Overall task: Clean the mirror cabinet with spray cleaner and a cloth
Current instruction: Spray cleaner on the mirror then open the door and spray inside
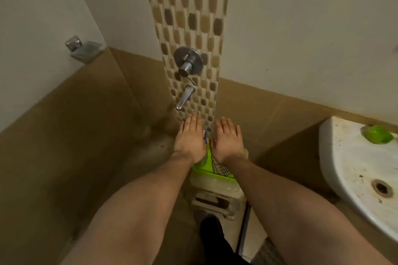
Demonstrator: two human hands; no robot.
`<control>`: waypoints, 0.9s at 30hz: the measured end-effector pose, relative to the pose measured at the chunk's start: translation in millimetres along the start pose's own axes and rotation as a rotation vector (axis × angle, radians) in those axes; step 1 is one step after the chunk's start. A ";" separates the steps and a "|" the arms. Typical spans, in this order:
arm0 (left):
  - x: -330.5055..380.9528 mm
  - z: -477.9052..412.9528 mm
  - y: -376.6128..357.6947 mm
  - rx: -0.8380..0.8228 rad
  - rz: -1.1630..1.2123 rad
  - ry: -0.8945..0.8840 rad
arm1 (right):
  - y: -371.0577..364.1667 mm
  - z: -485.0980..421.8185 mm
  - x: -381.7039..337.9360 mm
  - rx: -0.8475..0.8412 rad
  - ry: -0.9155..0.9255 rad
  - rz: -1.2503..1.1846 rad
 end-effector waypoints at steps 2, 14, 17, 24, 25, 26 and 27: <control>-13.1 -11.2 -26.9 -0.102 0.074 0.054 | -29.1 -14.6 2.0 -0.117 -0.026 -0.025; -64.6 -60.3 -145.1 -0.407 0.768 0.537 | -166.6 -75.1 5.2 -0.579 -0.254 -0.532; -66.6 -61.6 -154.6 -0.374 0.885 0.633 | -177.3 -79.0 4.5 -0.561 -0.317 -0.662; -63.7 -47.2 -147.8 -0.158 1.179 0.846 | -164.6 -64.8 19.8 -0.481 -0.476 -0.994; -59.5 -47.8 -142.9 -0.115 1.223 0.846 | -158.0 -63.7 25.0 -0.447 -0.501 -1.043; -54.0 -48.5 -137.7 -0.077 1.263 0.834 | -150.3 -62.7 30.0 -0.412 -0.521 -1.082; -43.3 -46.6 -128.7 -0.049 1.310 0.806 | -138.7 -58.6 36.8 -0.379 -0.538 -1.109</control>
Point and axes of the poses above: each hand's wrist, its own z-axis away from the middle knuckle, its own y-axis out of the back of the hand, x = y × z, the point moved 10 cm from there along -z, towards the middle knuckle, and after that the axes turned 11 degrees about z, right-handed, at the moved point
